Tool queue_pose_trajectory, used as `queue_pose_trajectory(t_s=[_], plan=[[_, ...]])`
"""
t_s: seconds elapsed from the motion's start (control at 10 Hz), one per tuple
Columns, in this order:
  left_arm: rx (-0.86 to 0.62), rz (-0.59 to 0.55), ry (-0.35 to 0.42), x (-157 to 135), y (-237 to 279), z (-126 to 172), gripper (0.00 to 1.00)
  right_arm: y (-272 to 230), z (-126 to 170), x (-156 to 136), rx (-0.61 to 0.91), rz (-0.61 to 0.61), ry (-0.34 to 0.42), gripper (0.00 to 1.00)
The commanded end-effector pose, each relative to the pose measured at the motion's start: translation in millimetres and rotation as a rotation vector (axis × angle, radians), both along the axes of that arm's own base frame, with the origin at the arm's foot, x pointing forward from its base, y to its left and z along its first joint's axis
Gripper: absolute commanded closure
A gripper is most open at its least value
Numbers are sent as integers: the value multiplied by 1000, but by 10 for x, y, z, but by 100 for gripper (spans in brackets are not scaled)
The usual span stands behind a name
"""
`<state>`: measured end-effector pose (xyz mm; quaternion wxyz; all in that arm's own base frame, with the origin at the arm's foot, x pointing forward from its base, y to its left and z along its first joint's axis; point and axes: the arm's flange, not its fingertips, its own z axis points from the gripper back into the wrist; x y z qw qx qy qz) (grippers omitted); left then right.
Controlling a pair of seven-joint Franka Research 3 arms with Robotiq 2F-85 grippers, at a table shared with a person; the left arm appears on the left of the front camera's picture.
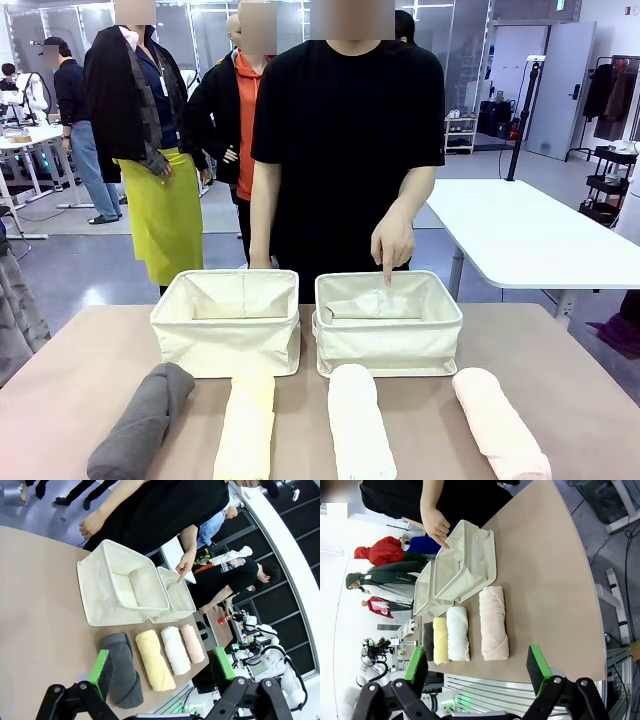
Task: Divide the towels into two baskets.
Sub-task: Pick up one hotel-folded towel and place it in the Fabric basket indicated by the person.
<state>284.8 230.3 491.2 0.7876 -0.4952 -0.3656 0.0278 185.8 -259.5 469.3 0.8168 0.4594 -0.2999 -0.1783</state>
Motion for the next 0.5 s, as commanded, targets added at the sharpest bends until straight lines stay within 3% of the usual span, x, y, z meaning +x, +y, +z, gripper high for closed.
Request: queue_pose_trajectory(t_s=[0.0,0.4], plan=[[-13,-5,-17,-5,17,14,0,18,22,-7,4,5,-11,0],[-13,-5,-17,-5,17,14,0,18,22,-7,4,5,-11,0]])
